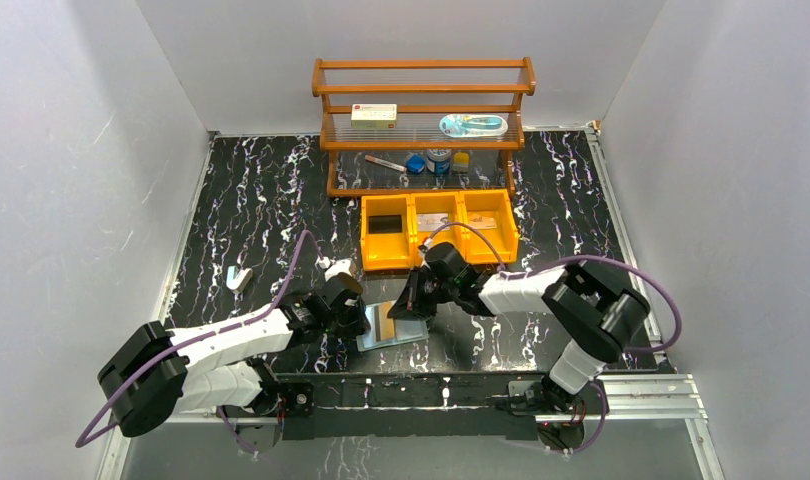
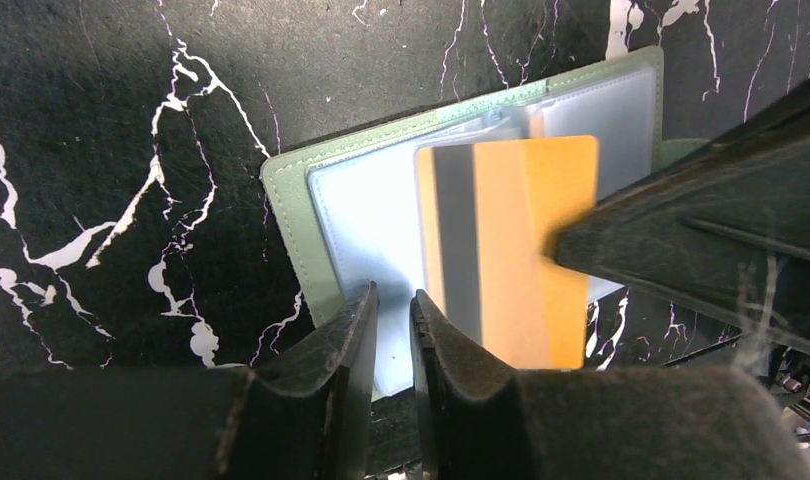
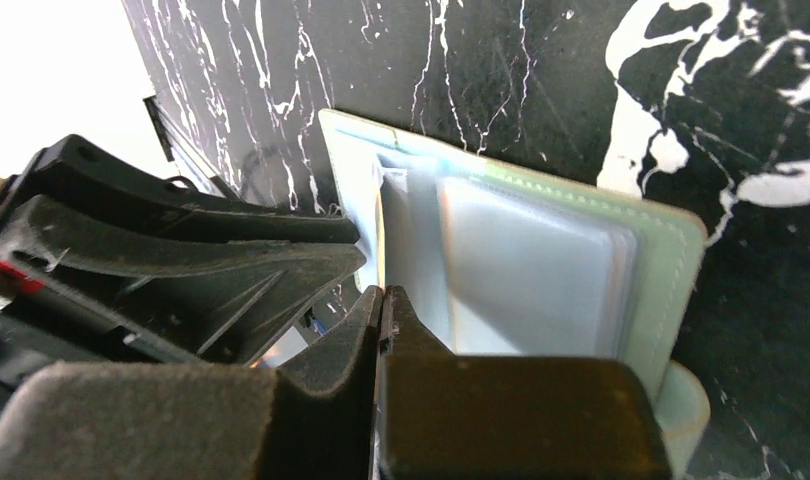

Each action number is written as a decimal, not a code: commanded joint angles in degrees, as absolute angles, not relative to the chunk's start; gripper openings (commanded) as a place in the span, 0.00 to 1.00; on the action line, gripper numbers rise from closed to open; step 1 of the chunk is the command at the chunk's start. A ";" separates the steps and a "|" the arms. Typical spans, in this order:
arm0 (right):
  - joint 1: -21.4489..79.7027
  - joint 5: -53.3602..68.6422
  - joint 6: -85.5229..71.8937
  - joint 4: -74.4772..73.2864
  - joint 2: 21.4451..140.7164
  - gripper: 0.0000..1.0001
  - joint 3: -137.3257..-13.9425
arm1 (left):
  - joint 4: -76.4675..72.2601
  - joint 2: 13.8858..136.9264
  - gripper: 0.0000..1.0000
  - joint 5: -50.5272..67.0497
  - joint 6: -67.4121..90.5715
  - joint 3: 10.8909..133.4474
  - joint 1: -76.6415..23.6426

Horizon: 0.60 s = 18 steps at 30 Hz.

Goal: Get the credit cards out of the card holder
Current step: Remove the credit card from the card holder.

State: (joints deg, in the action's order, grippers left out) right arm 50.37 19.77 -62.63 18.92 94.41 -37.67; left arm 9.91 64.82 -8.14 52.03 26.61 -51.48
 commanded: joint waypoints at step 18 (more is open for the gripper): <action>47.20 15.28 -57.88 9.39 81.84 0.00 -35.32 | 15.41 62.63 0.22 -11.03 49.93 30.20 -51.61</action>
State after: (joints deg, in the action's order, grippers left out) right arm 47.57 15.51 -59.40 9.80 83.37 -34.96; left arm 12.80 64.45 -9.17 50.94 27.79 -51.48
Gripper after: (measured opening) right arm 0.053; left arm 0.215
